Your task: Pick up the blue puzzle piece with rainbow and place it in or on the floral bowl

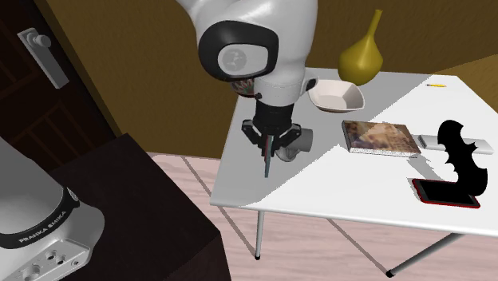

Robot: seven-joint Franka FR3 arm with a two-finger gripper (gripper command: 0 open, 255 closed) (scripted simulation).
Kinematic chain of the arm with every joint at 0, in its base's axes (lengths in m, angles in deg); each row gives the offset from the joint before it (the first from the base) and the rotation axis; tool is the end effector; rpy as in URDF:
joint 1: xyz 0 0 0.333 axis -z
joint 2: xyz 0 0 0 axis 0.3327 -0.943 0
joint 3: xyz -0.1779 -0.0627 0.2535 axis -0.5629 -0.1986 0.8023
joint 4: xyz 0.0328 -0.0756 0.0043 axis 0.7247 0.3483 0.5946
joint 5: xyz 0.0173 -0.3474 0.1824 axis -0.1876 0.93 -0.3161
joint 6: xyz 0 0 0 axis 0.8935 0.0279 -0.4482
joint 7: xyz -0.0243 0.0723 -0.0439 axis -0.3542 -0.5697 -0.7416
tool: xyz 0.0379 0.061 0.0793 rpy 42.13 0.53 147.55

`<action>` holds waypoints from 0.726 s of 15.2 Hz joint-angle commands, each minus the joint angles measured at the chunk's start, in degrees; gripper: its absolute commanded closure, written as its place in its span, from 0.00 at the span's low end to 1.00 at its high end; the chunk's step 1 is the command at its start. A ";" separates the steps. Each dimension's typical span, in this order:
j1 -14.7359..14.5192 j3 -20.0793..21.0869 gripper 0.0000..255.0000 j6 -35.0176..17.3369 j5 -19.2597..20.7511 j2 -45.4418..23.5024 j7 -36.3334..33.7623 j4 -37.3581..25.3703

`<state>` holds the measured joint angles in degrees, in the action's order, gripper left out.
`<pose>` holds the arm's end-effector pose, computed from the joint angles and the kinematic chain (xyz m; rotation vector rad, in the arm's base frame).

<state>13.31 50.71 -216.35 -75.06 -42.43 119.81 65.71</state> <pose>0.4396 -0.2366 0.2851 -2.9317 -1.0168 -0.0171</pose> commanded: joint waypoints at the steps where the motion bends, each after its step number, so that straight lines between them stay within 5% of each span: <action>1: -0.16 -0.30 1.00 1.32 1.36 1.34 -0.96 -0.26; 11: -0.41 -0.63 1.00 8.12 6.68 7.35 -4.96 -2.29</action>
<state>12.90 50.05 -208.70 -68.67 -35.42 115.07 63.59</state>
